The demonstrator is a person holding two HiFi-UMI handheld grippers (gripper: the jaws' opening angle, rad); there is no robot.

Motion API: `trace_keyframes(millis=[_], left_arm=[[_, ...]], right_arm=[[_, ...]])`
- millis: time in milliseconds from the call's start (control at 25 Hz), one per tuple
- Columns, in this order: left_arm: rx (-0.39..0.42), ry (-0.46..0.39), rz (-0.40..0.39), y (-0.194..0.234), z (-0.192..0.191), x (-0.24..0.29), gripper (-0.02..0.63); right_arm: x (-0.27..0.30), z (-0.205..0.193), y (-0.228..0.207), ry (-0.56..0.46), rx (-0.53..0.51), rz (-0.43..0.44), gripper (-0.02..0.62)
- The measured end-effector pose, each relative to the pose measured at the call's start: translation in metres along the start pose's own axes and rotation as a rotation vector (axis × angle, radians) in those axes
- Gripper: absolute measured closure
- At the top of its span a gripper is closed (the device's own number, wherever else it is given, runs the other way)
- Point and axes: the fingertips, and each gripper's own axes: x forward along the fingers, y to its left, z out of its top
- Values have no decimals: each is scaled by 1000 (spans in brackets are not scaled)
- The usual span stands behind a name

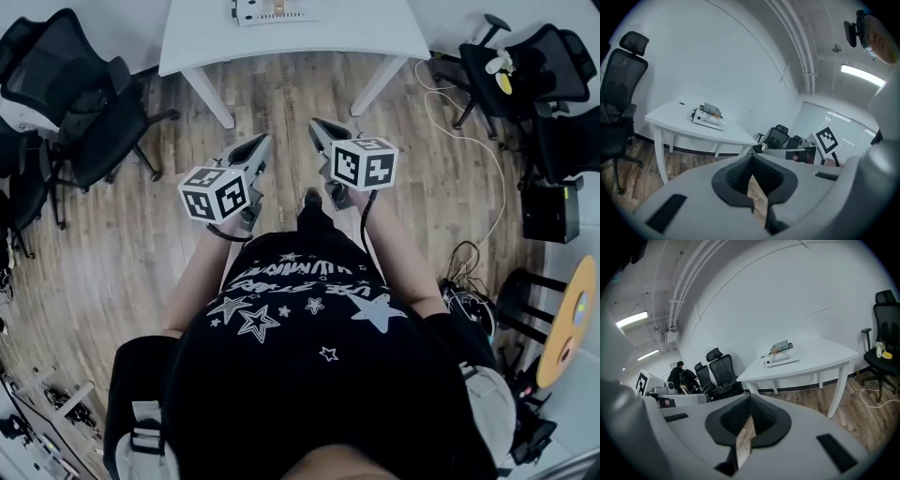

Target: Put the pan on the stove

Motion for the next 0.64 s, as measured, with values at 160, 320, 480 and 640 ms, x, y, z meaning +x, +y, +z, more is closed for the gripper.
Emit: trace_keyframes(millis=[160,320,480,640], left_arm=[[-9,3,-5,-7,-12,-12,598],[-21,13,-6,-10,-28,-24,598],[-24,12,-7,-15,-38,-32,598],[-21,15,-11,-26,-44,-35,598]], right_arm=[[-11,-15,8,14,-7,-10,588],[-19,-31,15,23,-2,-16,588],[-28,-44,17,31,-5,-22,588],[-39,-50,17,36,-6,-28,588]])
